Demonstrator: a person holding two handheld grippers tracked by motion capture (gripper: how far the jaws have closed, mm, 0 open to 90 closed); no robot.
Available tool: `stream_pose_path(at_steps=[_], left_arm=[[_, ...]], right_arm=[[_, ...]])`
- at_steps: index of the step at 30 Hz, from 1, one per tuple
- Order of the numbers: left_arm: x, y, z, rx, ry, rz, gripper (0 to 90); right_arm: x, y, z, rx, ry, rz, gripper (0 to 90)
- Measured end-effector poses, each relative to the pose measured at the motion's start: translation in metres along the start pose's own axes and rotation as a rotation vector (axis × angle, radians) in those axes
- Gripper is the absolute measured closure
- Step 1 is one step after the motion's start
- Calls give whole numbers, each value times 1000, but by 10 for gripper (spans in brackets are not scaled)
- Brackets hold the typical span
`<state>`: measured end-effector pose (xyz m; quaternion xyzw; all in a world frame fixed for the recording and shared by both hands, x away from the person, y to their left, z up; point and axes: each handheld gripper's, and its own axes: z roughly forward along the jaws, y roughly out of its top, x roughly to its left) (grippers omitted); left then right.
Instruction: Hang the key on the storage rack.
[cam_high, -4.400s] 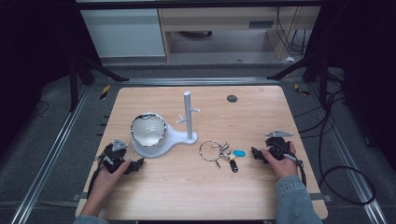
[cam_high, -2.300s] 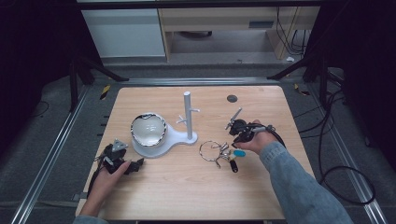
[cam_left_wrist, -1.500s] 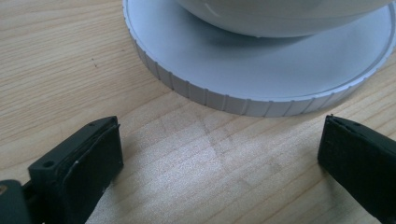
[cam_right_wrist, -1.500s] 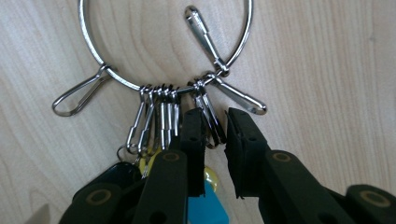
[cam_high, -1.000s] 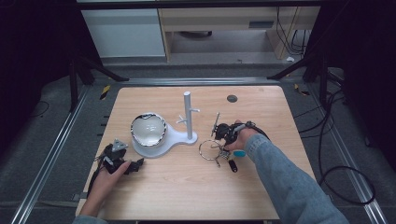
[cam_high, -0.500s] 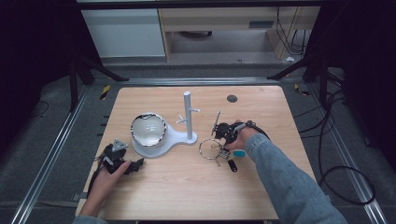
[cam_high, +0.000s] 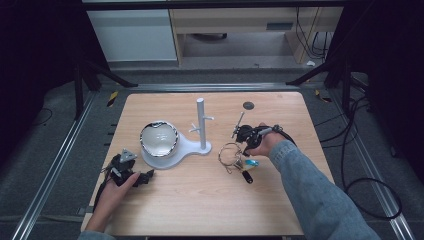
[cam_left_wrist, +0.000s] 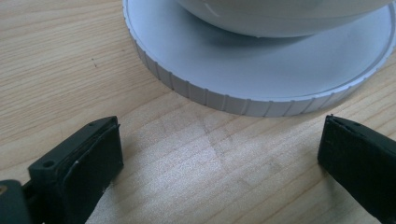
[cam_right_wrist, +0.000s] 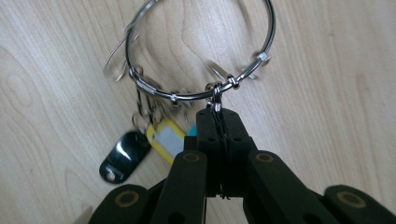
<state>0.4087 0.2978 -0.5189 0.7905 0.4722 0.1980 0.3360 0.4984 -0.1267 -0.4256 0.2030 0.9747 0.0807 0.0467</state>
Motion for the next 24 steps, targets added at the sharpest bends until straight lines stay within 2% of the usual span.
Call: stream_pose_path(at_steps=[1, 6, 17, 24], left_arm=[[0, 0, 0, 0, 0, 0, 0], [0, 0, 0, 0, 0, 0, 0], [0, 0, 0, 0, 0, 0, 0], [0, 0, 0, -2, 0, -2, 0]], right_arm=[[0, -2, -8, -17, -1, 11, 885], [-1, -5, -25, -37, -24, 25, 886], [-4, -3, -46, -49, -51, 30, 887], [-4, -1, -67, -69, -76, 32, 887]])
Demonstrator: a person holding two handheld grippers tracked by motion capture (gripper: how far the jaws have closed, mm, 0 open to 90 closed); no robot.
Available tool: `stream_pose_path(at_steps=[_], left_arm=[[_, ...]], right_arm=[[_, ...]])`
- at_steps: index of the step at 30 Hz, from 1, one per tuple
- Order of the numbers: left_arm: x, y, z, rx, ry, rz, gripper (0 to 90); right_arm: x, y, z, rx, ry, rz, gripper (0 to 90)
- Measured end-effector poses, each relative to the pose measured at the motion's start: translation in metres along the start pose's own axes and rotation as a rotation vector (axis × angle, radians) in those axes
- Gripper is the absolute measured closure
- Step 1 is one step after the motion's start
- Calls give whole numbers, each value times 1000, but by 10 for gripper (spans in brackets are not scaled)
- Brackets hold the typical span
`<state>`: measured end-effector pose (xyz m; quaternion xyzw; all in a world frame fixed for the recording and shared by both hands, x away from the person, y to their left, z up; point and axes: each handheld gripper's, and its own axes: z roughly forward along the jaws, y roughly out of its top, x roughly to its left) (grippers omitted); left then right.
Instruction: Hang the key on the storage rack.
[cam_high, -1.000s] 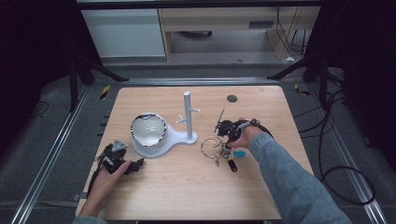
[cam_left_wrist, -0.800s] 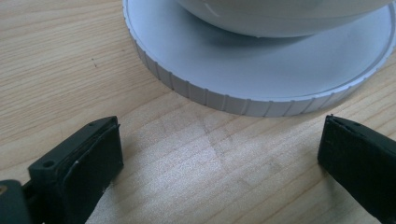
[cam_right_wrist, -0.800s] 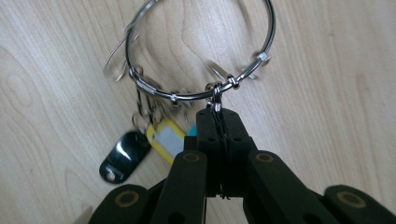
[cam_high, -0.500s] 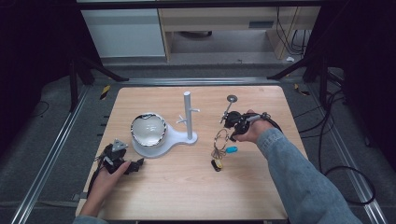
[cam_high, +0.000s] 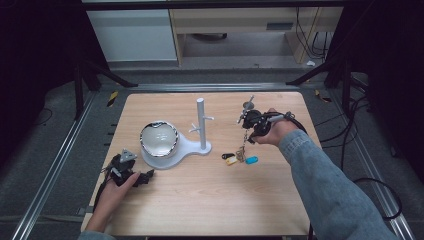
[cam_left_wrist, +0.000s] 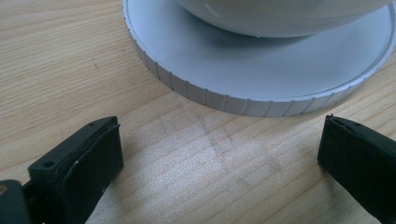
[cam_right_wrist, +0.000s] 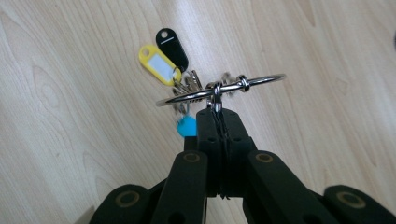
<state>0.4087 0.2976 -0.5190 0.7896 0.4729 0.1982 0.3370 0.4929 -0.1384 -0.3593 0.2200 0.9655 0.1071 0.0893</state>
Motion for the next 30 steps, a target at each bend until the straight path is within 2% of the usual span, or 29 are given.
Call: stream_pose_path(at_steps=[12, 30], left_arm=[[0, 0, 0, 0, 0, 2, 0], [0, 0, 0, 0, 3, 0, 0]], right_arm=[[-5, 3, -20, -22, -10, 6, 887], [-10, 8, -50, -46, -54, 14, 887]])
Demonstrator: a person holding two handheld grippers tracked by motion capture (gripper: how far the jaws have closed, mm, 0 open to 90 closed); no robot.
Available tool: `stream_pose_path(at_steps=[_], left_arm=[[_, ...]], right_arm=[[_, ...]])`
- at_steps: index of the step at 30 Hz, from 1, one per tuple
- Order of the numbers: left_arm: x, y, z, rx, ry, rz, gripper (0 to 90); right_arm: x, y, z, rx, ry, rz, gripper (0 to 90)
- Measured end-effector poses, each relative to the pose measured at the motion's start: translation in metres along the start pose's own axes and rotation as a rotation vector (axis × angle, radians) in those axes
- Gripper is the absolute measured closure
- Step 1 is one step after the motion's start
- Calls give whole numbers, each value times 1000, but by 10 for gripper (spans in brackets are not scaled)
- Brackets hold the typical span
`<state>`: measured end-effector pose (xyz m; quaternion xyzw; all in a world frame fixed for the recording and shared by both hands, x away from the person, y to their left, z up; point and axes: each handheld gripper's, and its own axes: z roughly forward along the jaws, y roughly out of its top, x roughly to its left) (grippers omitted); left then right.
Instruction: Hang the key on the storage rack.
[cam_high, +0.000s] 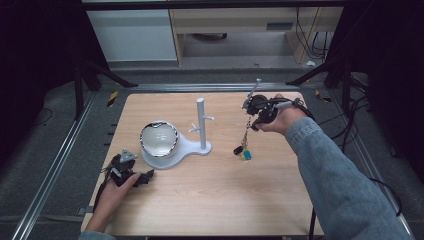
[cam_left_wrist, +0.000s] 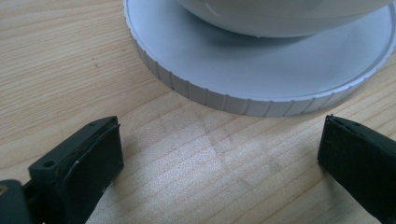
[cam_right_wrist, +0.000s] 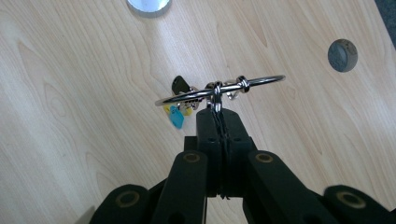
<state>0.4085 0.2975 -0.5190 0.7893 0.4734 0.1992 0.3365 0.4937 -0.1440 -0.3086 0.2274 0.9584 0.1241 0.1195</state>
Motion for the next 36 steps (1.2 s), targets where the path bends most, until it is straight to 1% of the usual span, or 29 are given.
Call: stream_pose_path(at_steps=[6, 9, 10, 16, 19, 21, 23, 30, 32, 34, 36], left_arm=[[0, 0, 0, 1, 2, -2, 0], [0, 0, 0, 1, 2, -2, 0], [0, 0, 0, 1, 2, -2, 0], [0, 0, 0, 1, 2, -1, 0], [0, 0, 0, 1, 2, -2, 0], [0, 0, 0, 2, 2, -1, 0], [0, 0, 0, 1, 2, -2, 0], [0, 0, 0, 1, 3, -2, 0], [0, 0, 0, 1, 3, -2, 0], [0, 0, 0, 1, 2, -3, 0], [0, 0, 0, 1, 2, -3, 0]], right_arm=[[0, 4, -8, -18, -7, -15, 887], [0, 6, -9, -15, -10, -13, 887], [0, 7, -9, -12, -20, -9, 887], [-2, 14, -12, -12, -20, -12, 887], [-1, 17, -14, -20, -22, -16, 887], [-2, 20, -16, -36, -14, -11, 887], [-2, 22, -16, -37, -11, -11, 887], [2, 31, -18, -41, -10, -22, 888], [4, 33, -18, -48, -18, -35, 888], [5, 35, -17, -43, -16, -31, 888], [6, 39, -17, -50, -13, -42, 887]])
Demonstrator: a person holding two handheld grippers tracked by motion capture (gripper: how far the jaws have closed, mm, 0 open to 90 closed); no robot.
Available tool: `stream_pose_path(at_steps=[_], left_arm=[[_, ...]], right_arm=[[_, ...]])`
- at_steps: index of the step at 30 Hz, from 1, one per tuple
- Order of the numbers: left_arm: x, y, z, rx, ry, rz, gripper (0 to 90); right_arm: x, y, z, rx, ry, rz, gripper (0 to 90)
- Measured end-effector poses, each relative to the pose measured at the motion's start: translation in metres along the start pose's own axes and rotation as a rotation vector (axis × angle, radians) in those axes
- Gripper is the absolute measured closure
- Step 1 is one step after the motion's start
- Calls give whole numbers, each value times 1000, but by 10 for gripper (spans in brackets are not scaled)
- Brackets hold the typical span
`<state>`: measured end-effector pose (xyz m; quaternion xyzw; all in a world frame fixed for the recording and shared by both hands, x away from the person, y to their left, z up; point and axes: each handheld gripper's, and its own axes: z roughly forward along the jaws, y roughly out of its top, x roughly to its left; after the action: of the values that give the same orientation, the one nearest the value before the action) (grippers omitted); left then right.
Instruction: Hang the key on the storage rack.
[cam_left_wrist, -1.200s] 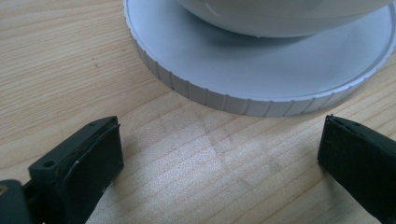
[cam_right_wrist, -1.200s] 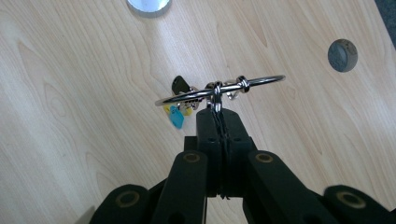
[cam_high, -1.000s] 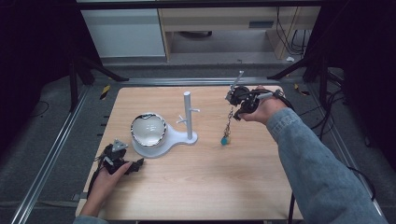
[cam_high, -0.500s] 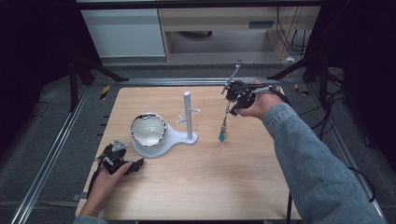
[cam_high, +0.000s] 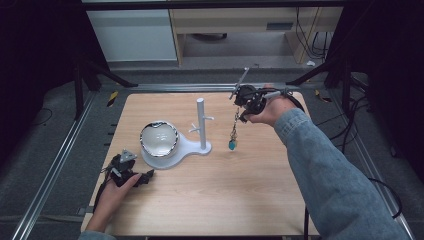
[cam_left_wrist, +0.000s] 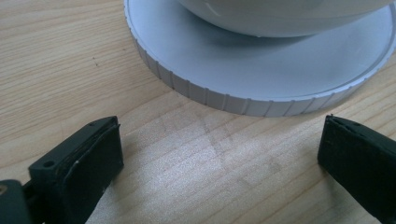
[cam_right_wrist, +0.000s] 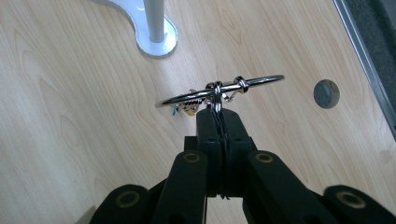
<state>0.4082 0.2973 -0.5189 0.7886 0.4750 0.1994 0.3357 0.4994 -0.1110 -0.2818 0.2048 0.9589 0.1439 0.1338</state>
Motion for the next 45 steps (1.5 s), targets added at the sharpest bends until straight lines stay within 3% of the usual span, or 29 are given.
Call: stream_pose_path(at_steps=[11, 24, 45], left_arm=[[0, 0, 0, 0, 0, 0, 0], [0, 0, 0, 0, 0, 0, 0], [0, 0, 0, 0, 0, 0, 0]], right_arm=[[3, 13, -4, -1, 9, 4, 888], [8, 34, -17, -6, 4, -40, 888], [14, 50, -17, 7, 26, -74, 888]])
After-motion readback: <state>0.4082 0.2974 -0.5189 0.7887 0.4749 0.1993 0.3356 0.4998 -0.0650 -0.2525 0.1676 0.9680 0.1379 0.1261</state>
